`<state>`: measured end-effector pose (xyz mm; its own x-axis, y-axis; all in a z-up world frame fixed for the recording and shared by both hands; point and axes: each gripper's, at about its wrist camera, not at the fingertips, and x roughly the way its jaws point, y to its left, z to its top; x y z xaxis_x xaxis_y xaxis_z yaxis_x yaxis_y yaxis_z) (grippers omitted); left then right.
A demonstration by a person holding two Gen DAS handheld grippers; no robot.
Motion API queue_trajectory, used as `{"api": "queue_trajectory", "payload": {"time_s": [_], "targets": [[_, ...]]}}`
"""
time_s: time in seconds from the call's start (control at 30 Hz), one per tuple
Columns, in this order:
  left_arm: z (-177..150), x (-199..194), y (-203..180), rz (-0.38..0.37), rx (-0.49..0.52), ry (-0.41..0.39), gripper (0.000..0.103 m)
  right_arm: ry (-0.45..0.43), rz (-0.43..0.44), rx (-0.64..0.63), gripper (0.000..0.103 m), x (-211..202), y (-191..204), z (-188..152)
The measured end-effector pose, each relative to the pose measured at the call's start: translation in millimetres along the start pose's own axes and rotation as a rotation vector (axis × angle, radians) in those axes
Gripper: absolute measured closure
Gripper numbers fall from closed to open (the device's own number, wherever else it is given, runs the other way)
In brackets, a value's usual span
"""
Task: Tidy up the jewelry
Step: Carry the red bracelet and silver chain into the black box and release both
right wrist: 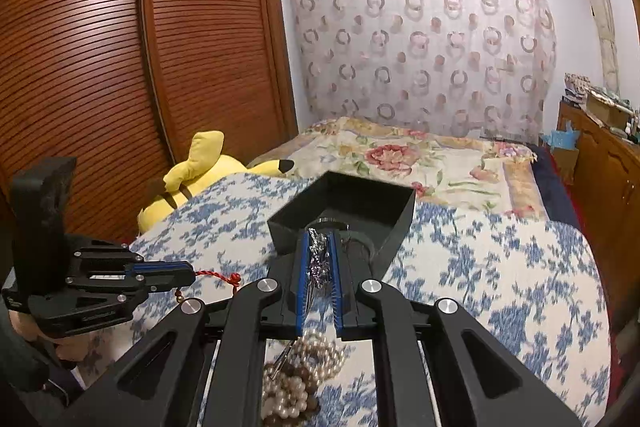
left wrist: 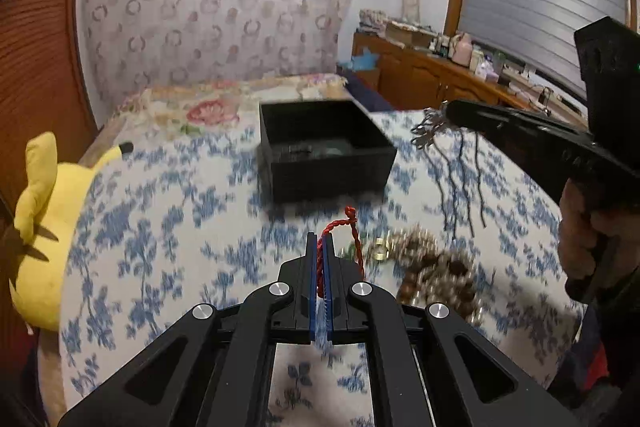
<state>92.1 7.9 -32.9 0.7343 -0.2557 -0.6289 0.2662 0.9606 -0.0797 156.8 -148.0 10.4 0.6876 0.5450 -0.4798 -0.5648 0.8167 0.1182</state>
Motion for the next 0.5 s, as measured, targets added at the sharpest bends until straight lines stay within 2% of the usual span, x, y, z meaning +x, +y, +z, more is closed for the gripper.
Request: {"api": "queue_trajectory", "payload": {"time_s": [0.3, 0.5], "targets": [[39, 9, 6, 0.005, -0.006, -0.051, 0.101, -0.02, -0.033, -0.031, 0.091, 37, -15, 40], [60, 18, 17, 0.015, -0.027, -0.068, 0.101, 0.002, -0.034, 0.002, 0.091, 72, -33, 60]]}}
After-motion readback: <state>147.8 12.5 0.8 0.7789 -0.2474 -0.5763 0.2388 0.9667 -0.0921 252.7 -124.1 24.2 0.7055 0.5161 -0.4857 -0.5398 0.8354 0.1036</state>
